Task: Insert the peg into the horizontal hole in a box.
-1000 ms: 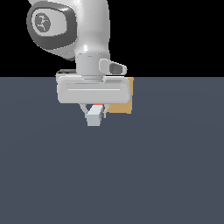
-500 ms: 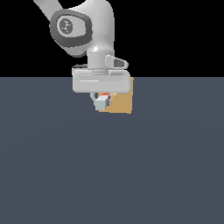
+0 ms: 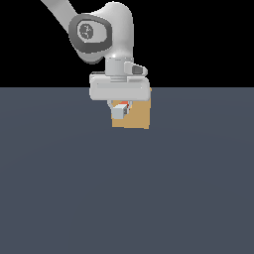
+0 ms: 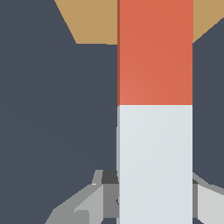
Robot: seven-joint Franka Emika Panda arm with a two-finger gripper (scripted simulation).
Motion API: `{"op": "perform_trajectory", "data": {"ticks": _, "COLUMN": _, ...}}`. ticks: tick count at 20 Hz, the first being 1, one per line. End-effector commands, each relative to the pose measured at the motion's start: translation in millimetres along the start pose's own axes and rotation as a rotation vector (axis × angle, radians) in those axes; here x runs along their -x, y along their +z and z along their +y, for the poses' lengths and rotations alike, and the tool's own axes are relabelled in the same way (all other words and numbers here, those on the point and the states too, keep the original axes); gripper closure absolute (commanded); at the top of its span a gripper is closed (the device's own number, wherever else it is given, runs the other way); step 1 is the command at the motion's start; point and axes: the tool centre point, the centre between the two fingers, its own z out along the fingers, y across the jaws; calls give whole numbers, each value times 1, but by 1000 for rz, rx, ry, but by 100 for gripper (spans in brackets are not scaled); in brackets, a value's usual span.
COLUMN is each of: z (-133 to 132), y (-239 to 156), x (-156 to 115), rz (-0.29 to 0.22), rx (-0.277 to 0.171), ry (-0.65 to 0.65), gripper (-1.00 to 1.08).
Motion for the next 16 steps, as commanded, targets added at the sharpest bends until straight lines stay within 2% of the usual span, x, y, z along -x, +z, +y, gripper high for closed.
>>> {"op": "perform_trajectory", "data": {"ticks": 1, "z": 2, "y": -2, "x": -3, "rz": 1, "rx": 2, "ry": 6, "gripper": 108}}
{"op": "perform_trajectory", "data": {"ticks": 16, "z": 4, "y": -1, "x": -5, "rz": 1, "rx": 1, "ry": 6, "gripper": 108}}
